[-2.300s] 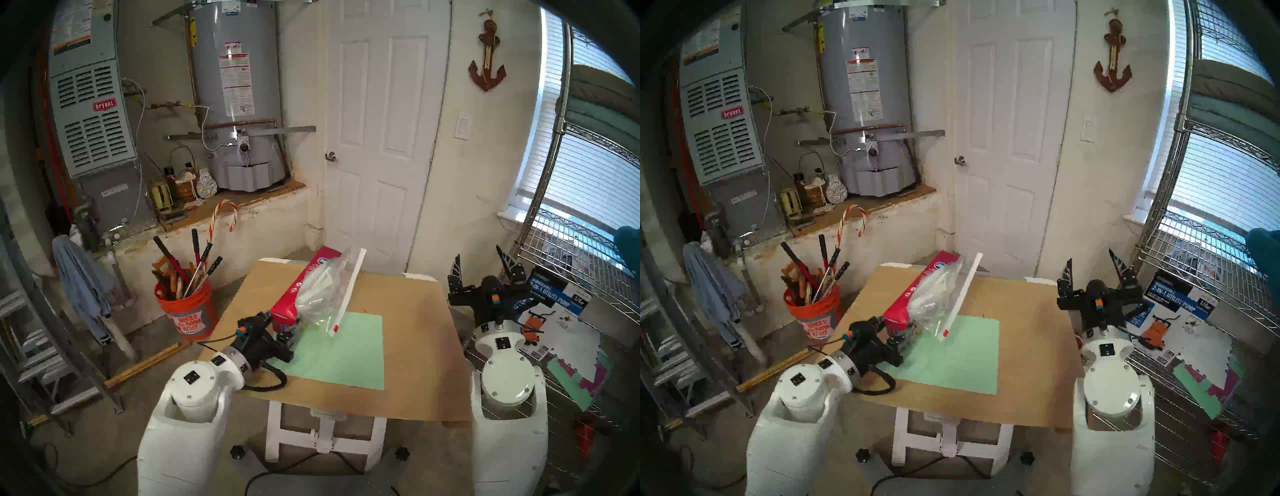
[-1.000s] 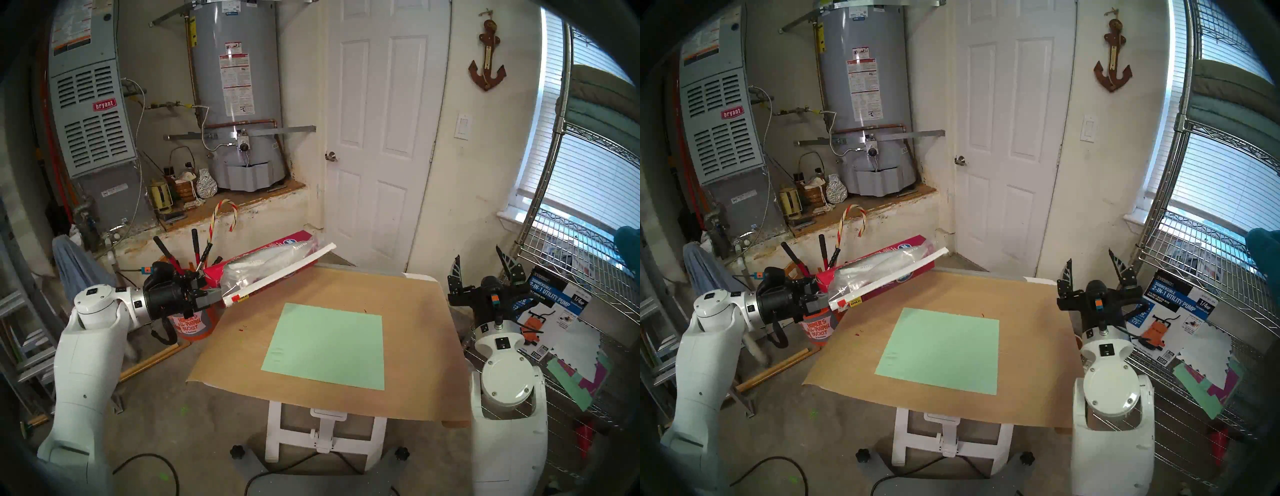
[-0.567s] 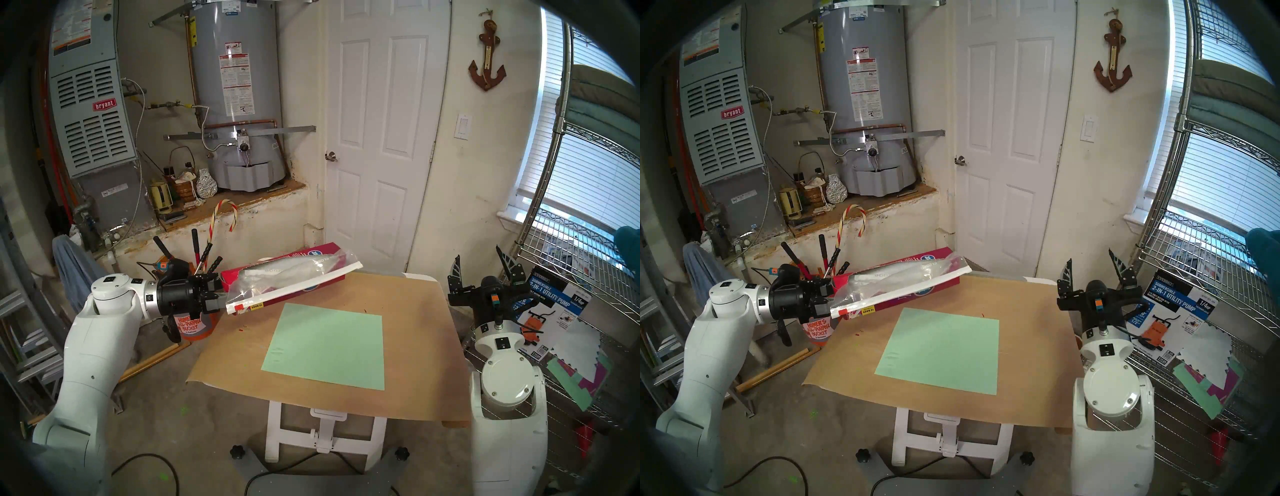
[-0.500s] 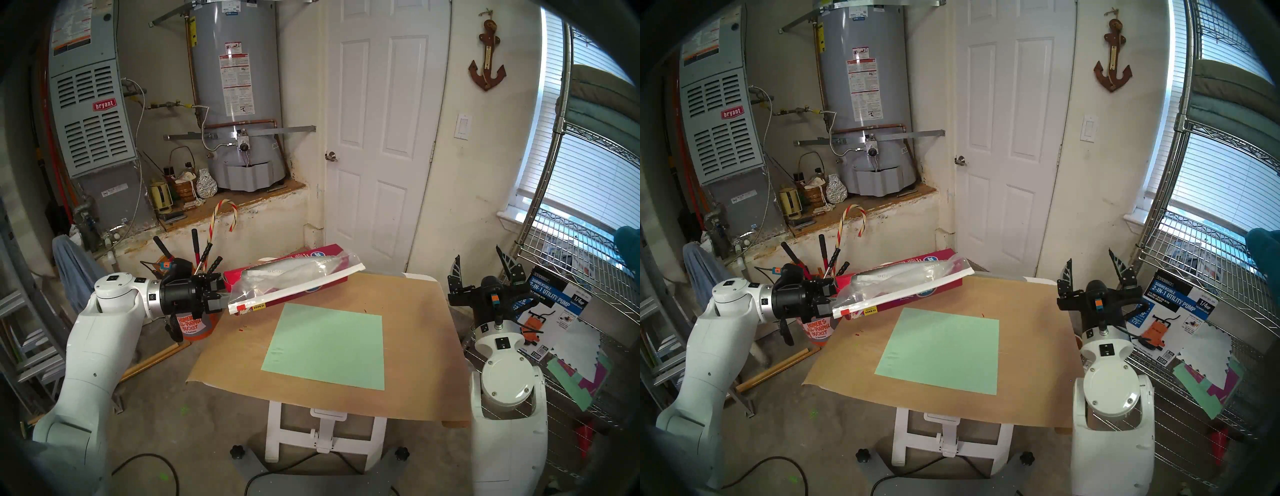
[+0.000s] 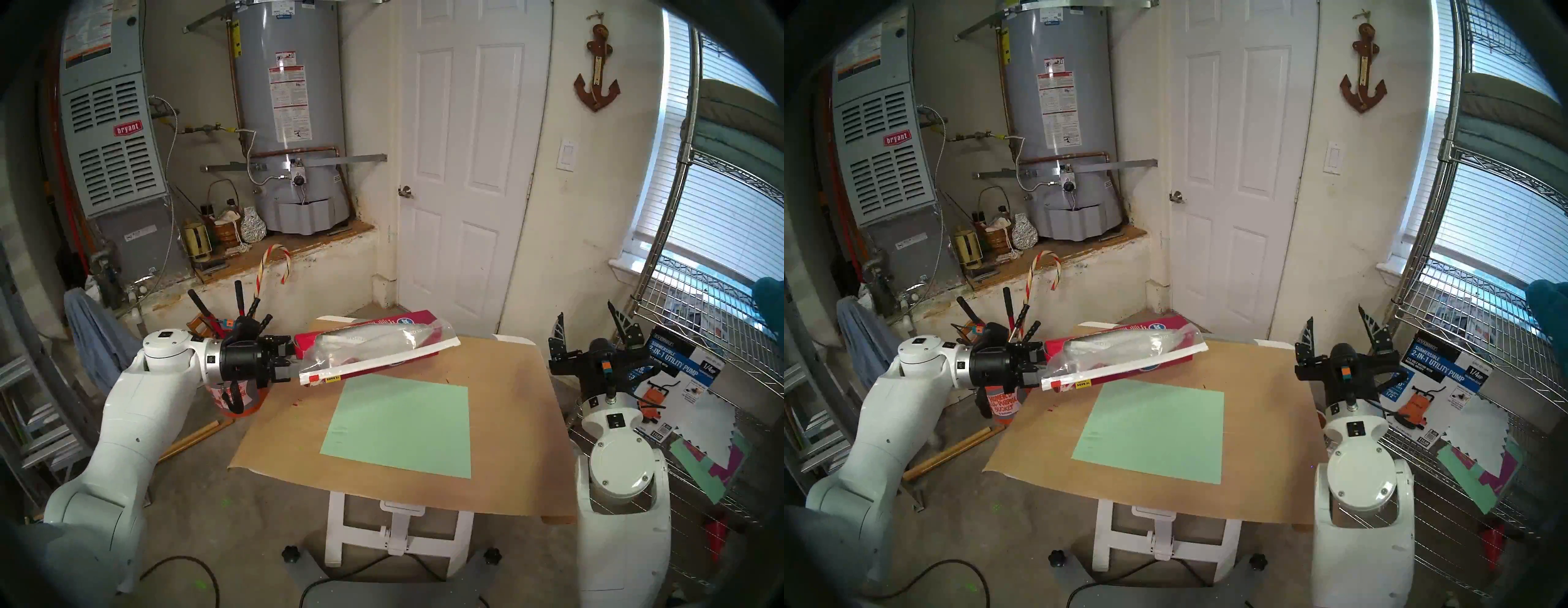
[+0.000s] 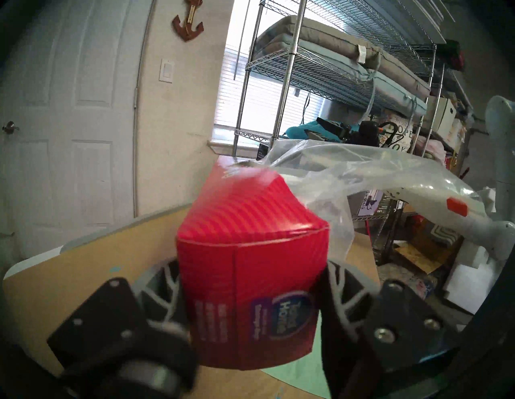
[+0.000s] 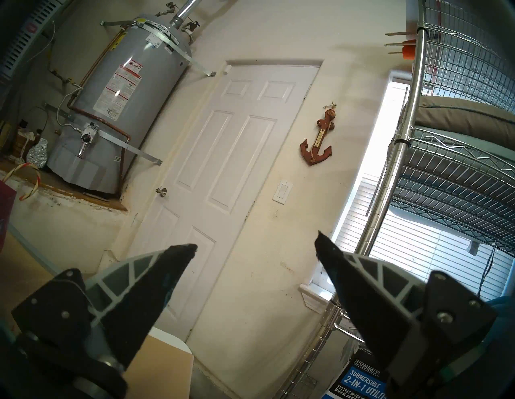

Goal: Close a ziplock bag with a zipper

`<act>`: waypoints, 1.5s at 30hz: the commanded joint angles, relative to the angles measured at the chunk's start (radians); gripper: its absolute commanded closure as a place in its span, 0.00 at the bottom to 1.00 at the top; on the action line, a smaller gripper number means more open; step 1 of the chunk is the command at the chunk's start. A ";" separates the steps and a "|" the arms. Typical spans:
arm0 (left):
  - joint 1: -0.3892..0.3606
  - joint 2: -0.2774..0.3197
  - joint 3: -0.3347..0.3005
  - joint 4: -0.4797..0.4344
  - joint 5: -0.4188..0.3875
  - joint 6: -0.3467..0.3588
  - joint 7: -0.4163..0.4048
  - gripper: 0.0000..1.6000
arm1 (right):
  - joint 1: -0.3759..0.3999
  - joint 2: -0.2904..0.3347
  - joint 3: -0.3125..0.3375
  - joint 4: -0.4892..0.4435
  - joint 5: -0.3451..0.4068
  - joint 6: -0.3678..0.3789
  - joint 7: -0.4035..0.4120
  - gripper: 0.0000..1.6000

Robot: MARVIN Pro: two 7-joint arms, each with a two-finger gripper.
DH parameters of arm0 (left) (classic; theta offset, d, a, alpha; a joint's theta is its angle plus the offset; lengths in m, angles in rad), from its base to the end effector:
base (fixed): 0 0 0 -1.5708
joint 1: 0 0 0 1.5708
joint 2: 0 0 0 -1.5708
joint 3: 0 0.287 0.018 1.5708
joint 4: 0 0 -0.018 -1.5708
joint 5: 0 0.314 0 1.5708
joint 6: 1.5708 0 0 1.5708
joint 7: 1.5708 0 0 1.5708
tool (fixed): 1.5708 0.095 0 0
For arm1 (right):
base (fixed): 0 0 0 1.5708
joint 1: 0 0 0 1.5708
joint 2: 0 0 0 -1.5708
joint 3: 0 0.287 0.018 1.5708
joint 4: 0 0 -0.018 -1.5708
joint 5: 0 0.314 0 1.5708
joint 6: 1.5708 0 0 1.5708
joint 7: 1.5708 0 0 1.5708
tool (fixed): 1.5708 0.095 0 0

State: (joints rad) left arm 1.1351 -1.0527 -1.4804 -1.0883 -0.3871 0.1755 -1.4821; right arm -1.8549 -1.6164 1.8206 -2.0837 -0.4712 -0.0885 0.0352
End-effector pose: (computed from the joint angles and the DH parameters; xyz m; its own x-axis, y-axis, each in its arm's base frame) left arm 0.4526 0.1083 -0.2570 0.2191 -0.0836 0.9721 -0.9456 -0.2638 0.1905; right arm 0.3267 -0.0828 -0.2005 -0.1578 0.5310 0.8326 -0.2851 -0.8317 0.4764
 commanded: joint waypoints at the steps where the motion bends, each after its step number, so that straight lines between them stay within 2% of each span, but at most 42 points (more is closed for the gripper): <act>1: -0.109 -0.021 0.046 0.043 -0.009 -0.041 -0.001 1.00 | 0.008 0.002 -0.003 -0.022 0.000 -0.005 -0.001 0.00; 8: -0.154 -0.009 0.149 0.113 -0.016 -0.109 -0.001 1.00 | 0.008 0.002 -0.003 -0.023 0.000 -0.004 -0.001 0.00; 22: -0.195 0.024 0.325 0.149 -0.072 -0.238 -0.001 1.00 | 0.007 0.002 -0.003 -0.024 -0.001 -0.004 -0.002 0.00; 32: -0.241 0.043 0.448 0.180 -0.075 -0.316 -0.001 1.00 | 0.007 0.002 -0.004 -0.025 -0.001 -0.004 -0.002 0.00; 38: -0.282 0.035 0.524 0.221 -0.102 -0.360 -0.001 1.00 | 0.007 0.002 -0.004 -0.025 -0.001 -0.004 -0.002 0.00; 45: -0.324 0.018 0.577 0.266 -0.121 -0.382 -0.001 1.00 | 0.007 0.002 -0.004 -0.025 -0.001 -0.004 -0.002 0.00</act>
State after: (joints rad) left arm 0.8913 -1.0178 -0.9377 -0.8479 -0.4717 -0.1812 -1.4839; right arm -1.8552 -1.6158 1.8205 -2.0846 -0.4712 -0.0885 0.0344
